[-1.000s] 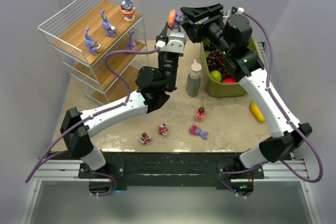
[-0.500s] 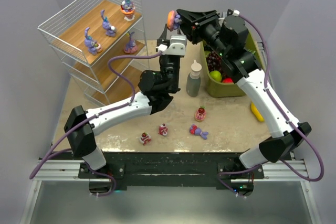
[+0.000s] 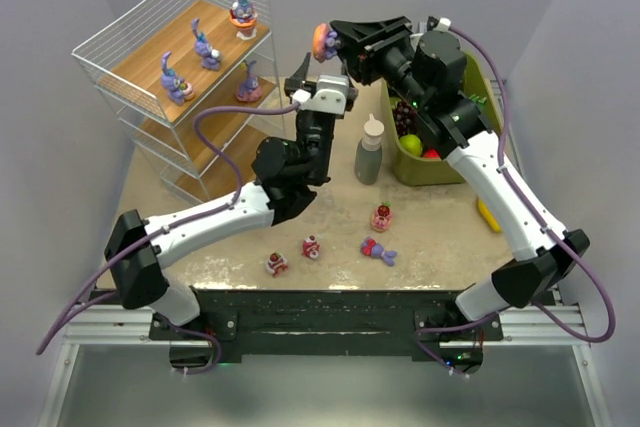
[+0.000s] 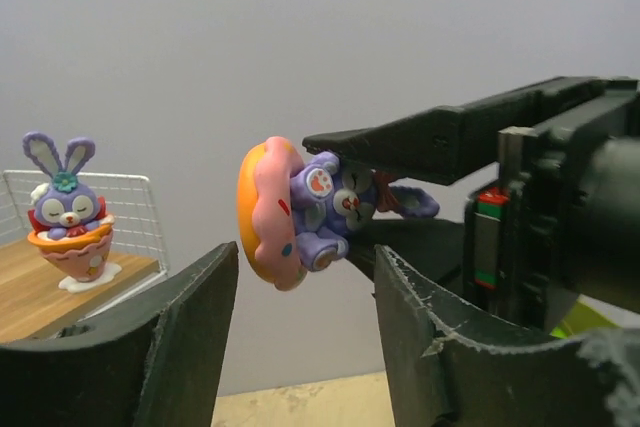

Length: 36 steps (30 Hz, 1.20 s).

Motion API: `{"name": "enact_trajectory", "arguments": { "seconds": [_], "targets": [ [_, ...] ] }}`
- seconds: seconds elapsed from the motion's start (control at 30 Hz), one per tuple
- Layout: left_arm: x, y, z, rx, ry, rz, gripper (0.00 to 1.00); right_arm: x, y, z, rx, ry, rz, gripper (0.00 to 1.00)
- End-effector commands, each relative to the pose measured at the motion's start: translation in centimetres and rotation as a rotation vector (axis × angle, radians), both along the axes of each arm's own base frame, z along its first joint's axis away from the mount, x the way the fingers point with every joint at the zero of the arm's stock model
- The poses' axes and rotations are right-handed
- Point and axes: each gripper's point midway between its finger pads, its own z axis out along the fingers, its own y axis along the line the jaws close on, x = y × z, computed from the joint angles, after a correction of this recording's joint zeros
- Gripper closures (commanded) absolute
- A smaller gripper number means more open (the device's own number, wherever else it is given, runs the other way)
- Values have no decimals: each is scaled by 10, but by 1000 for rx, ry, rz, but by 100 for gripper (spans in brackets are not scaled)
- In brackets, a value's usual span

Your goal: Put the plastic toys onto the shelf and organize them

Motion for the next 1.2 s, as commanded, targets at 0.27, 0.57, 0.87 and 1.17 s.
{"name": "enact_trajectory", "arguments": {
  "seconds": [0.27, 0.57, 0.87, 1.17],
  "targets": [
    [-78, 41, 16, 52, 76, -344, 4, 20, -14, 2, -236, -204, -96, 100],
    [-113, 115, 76, -31, 152, -322, 4, 7, 12, -26, -765, -466, 8, 100],
    [-118, 151, 110, -54, 201, -231, 4, -40, 88, -87, -1033, -752, 232, 100],
    [-107, 167, 120, -89, 303, -106, 3, -36, 155, -127, -1122, -894, 328, 100]
  ]
}}
